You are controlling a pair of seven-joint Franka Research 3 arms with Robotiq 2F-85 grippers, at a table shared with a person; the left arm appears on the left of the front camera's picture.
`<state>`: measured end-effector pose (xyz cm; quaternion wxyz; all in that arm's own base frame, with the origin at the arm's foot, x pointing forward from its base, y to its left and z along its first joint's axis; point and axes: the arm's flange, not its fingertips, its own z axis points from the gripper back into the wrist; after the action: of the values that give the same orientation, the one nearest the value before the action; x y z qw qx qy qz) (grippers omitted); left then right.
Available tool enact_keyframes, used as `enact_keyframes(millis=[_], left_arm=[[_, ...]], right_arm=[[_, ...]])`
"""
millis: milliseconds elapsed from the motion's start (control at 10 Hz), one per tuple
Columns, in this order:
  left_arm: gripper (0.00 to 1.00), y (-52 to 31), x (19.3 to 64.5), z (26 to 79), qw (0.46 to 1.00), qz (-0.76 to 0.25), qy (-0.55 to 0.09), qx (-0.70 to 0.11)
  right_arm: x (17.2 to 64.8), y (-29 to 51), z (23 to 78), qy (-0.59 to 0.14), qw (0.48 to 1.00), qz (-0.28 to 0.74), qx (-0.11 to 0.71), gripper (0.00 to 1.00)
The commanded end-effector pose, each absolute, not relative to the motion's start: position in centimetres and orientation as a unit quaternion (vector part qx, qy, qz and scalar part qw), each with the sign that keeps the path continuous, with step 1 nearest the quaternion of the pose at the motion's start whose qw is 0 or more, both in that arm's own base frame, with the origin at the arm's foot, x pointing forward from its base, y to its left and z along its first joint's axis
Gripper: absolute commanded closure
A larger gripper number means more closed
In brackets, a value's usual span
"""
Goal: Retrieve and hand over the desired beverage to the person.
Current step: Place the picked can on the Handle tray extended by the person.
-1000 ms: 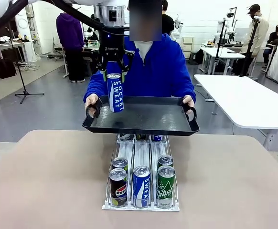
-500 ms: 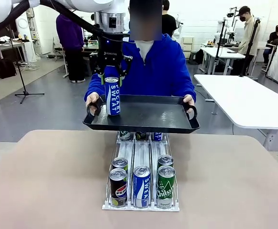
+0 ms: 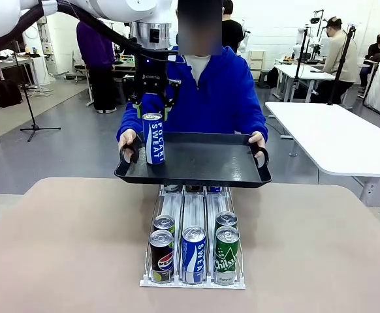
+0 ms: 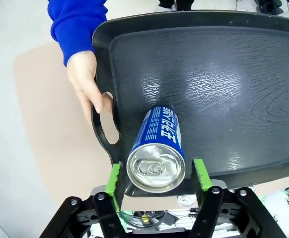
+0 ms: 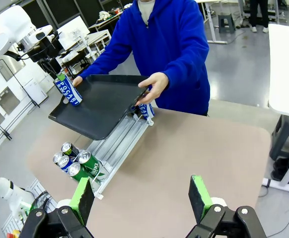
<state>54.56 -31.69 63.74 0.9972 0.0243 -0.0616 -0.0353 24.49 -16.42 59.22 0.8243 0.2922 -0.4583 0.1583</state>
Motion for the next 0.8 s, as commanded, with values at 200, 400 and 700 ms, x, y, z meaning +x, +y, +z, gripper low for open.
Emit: enact_keyframes(millis=[200, 400, 700], left_arm=[[0.0, -31.7, 55.2, 64.6, 0.997, -0.032, -0.067, 0.028], [0.0, -31.4, 55.3, 64.8, 0.997, -0.029, -0.071, 0.023], [0.0, -28.3, 53.5, 65.7, 0.984, -0.114, -0.136, -0.02]], right_arm=[[24.6, -16.3, 59.1, -0.459, 0.821, 0.164, 0.297, 0.0], [24.6, -16.3, 59.1, -0.459, 0.821, 0.164, 0.297, 0.0], [24.6, -16.3, 59.1, -0.459, 0.821, 0.164, 0.297, 0.0]])
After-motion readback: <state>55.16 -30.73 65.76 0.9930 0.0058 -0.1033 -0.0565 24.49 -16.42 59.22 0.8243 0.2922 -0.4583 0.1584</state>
